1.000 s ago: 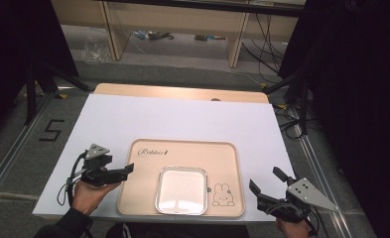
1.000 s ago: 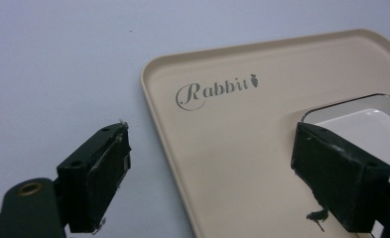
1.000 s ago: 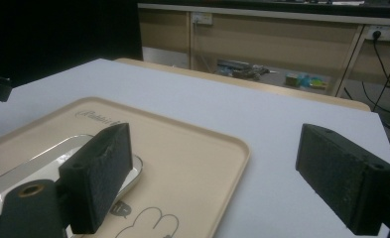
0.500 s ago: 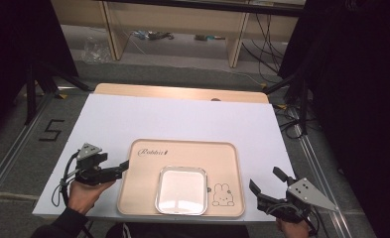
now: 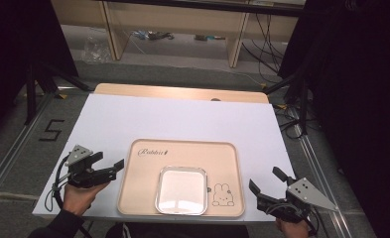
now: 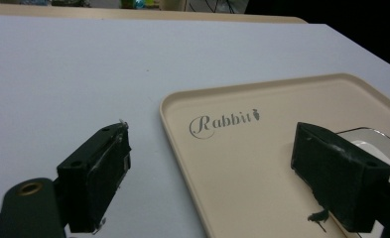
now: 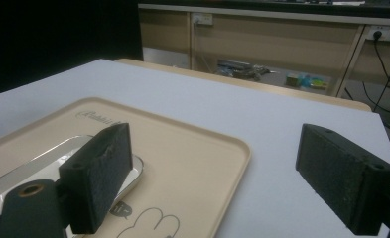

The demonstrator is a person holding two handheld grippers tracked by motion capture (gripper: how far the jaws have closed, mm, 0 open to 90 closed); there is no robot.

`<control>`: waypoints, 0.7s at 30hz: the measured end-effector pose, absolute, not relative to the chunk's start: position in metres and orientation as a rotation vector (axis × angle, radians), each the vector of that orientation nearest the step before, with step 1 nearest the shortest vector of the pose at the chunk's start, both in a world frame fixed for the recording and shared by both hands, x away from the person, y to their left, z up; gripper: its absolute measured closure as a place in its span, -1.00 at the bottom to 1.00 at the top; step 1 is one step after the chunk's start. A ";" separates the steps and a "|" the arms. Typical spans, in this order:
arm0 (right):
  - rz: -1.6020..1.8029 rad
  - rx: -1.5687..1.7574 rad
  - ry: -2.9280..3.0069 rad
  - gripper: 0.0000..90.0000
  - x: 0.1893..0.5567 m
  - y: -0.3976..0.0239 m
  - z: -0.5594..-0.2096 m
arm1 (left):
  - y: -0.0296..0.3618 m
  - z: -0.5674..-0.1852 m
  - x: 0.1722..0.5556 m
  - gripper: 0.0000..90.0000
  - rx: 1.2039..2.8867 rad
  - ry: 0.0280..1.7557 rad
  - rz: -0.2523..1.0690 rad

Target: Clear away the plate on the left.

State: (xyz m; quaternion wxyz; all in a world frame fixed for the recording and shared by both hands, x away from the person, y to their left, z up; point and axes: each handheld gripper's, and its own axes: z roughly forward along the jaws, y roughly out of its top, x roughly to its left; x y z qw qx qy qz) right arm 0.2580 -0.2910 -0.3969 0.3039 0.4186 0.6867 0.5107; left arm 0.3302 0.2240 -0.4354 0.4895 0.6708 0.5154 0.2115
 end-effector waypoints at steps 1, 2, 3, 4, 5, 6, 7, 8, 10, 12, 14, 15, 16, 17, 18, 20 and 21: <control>1.353 1.109 1.819 -0.66 0.258 -0.291 -0.397 | 0.224 -0.435 0.330 -0.67 1.630 1.252 0.514; 1.353 1.113 1.820 -0.66 0.258 -0.291 -0.397 | 0.225 -0.435 0.329 -0.67 1.627 1.251 0.523; 1.354 1.113 1.819 -0.66 0.258 -0.291 -0.397 | 0.225 -0.435 0.327 -0.67 1.632 1.251 0.531; 1.354 1.113 1.819 -0.66 0.258 -0.291 -0.397 | 0.226 -0.435 0.326 -0.67 1.627 1.254 0.532; 1.352 1.114 1.821 -0.66 0.258 -0.291 -0.397 | 0.228 -0.435 0.325 -0.67 1.629 1.251 0.542; 1.351 1.113 1.821 -0.66 0.258 -0.291 -0.397 | 0.228 -0.434 0.324 -0.67 1.629 1.260 0.551; 1.351 1.113 1.821 -0.66 0.258 -0.291 -0.397 | 0.228 -0.434 0.324 -0.67 1.629 1.260 0.551; 1.352 1.112 1.819 -0.66 0.258 -0.291 -0.397 | 0.231 -0.434 0.322 -0.67 1.623 1.255 0.563; 1.353 1.114 1.819 -0.66 0.258 -0.290 -0.397 | 0.232 -0.434 0.321 -0.67 1.621 1.258 0.570; 1.352 1.114 1.819 -0.66 0.258 -0.291 -0.397 | 0.235 -0.433 0.319 -0.67 1.609 1.264 0.576; 1.353 1.112 1.819 -0.66 0.258 -0.291 -0.397 | 0.237 -0.433 0.316 -0.67 1.598 1.268 0.586; 1.353 1.112 1.819 -0.66 0.258 -0.291 -0.397 | 0.237 -0.433 0.316 -0.67 1.598 1.268 0.586; 1.352 1.114 1.819 -0.66 0.258 -0.290 -0.397 | 0.238 -0.433 0.314 -0.67 1.582 1.262 0.593; 1.351 1.114 1.821 -0.66 0.258 -0.291 -0.397 | 0.238 -0.433 0.314 -0.67 1.582 1.262 0.593; 1.351 1.114 1.821 -0.66 0.258 -0.291 -0.397 | 0.238 -0.432 0.313 -0.67 1.585 1.257 0.599; 1.348 1.108 1.820 -0.66 0.258 -0.291 -0.397 | 0.237 -0.432 0.312 -0.67 1.584 1.254 0.604; 1.353 1.109 1.821 -0.66 0.259 -0.291 -0.397 | 0.236 -0.432 0.311 -0.67 1.587 1.253 0.607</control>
